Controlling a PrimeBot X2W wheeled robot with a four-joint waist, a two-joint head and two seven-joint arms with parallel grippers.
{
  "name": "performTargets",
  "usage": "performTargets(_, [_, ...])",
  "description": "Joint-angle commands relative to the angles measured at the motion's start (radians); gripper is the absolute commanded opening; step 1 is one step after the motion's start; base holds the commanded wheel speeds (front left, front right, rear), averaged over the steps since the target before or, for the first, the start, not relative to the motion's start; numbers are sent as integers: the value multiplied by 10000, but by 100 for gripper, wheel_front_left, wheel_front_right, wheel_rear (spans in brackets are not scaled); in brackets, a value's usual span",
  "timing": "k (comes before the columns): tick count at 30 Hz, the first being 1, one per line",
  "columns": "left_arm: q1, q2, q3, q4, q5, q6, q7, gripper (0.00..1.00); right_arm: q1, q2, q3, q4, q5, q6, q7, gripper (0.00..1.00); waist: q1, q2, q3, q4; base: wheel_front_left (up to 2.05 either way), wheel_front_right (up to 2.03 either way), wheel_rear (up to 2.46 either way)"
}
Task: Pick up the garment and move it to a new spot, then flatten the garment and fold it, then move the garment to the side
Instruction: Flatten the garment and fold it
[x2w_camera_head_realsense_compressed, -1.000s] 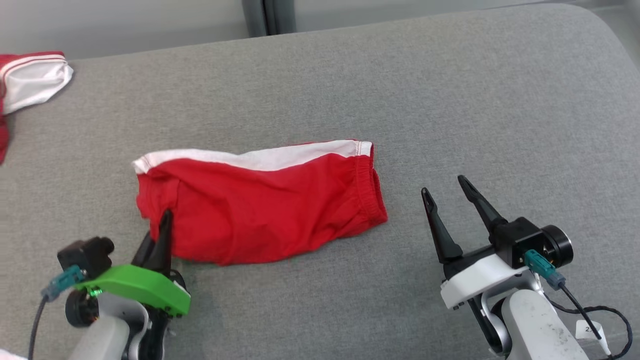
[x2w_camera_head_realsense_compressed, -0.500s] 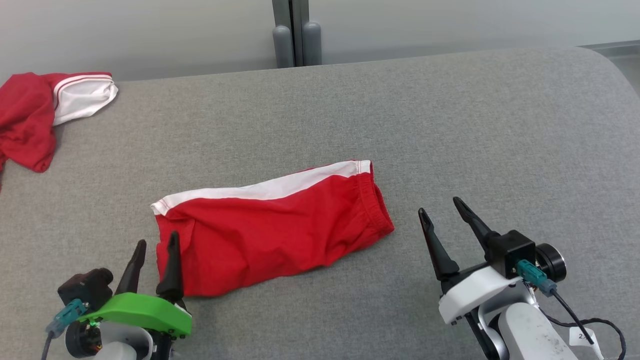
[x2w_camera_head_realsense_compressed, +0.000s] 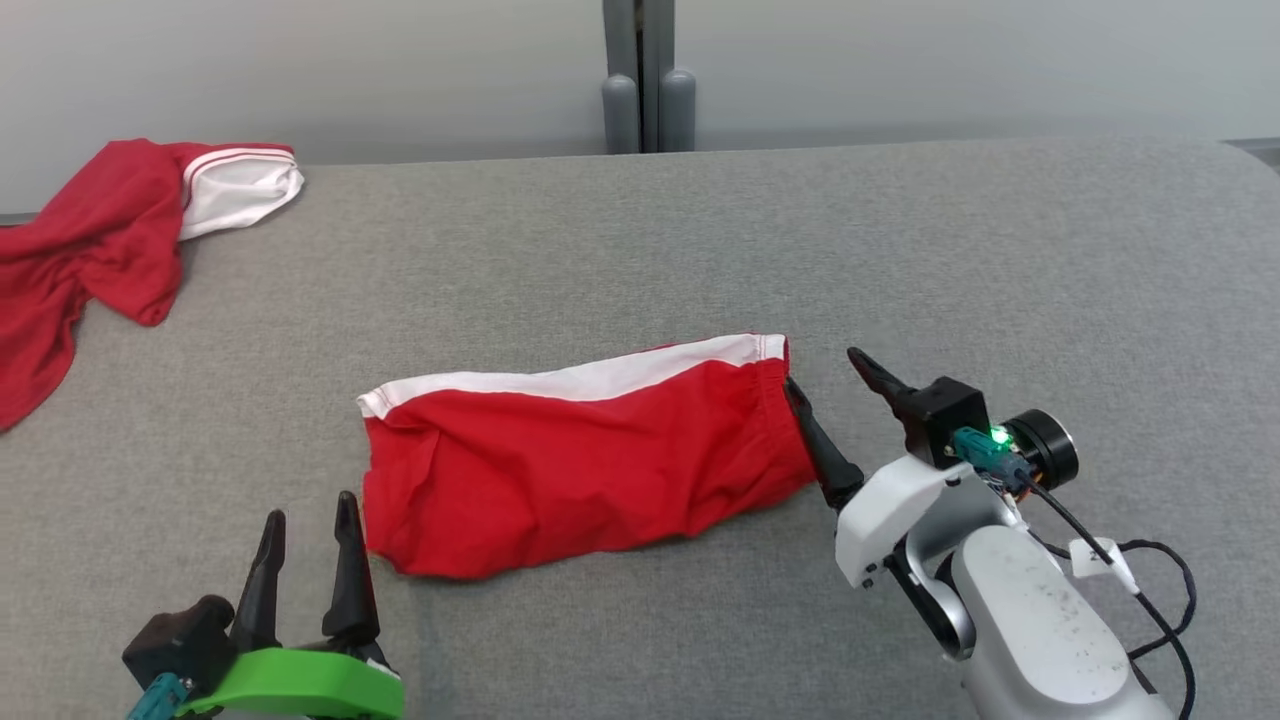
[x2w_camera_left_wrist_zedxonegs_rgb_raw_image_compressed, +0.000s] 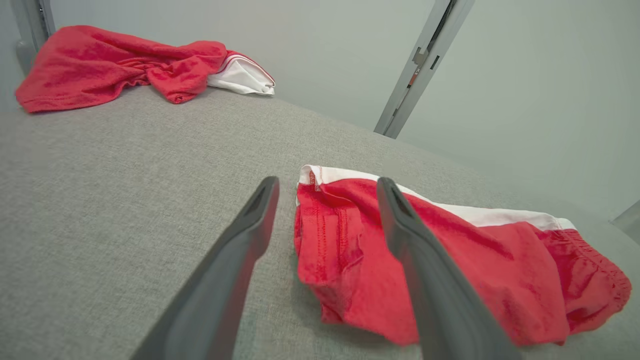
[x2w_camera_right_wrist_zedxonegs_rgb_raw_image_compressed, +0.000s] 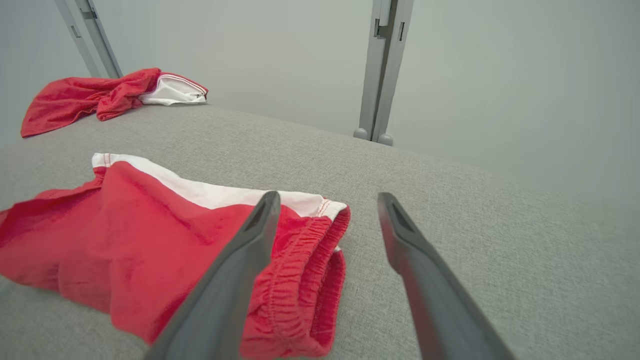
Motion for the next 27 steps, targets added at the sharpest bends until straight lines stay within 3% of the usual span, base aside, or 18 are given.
performTargets(1, [208, -124, 85, -61, 139, -87, -4, 100, -146, -50, 34, 298, -122, -11, 161, 100, 0, 0, -98, 343, 0, 0, 0])
performTargets(13, [542, -512, 324, 134, 551, -386, -5, 100, -808, -47, -675, 3355, -561, -11, 1182, 100, 0, 0, -128, 1270, 0, 0, 0])
performTargets(20, [557, -543, 274, 176, 610, -438, -5, 100, -1070, -50, -431, 4696, 500, -11, 1586, 100, 0, 0, -177, 1425, 0, 0, 0])
performTargets(21, [567, -545, 226, 163, 576, -447, -6, 100, -1115, -48, -291, 4872, 686, -11, 1644, 62, 0, 0, -188, 1431, 0, 0, 0])
performTargets(22, [571, -544, 173, 151, 563, -454, -6, 100, -1153, -48, -171, 5011, 875, -11, 1680, 37, 0, 0, -198, 1432, 0, 0, 0])
performTargets(23, [572, -545, 135, 145, 556, -459, -6, 100, -1166, -48, -68, 5105, 1033, -11, 1701, 23, 0, 0, -207, 1429, 0, 0, 0])
performTargets(24, [572, -544, 82, 131, 560, -462, -6, 100, -1197, -47, 97, 5209, 1257, -11, 1699, 2, 0, 0, -227, 1416, 0, 0, 0])
performTargets(27, [614, -544, -17, 100, 610, -467, -6, 100, -1307, -45, 452, 5335, 1796, -11, 1611, 0, 0, 0, -325, 1328, 0, 0, 0])
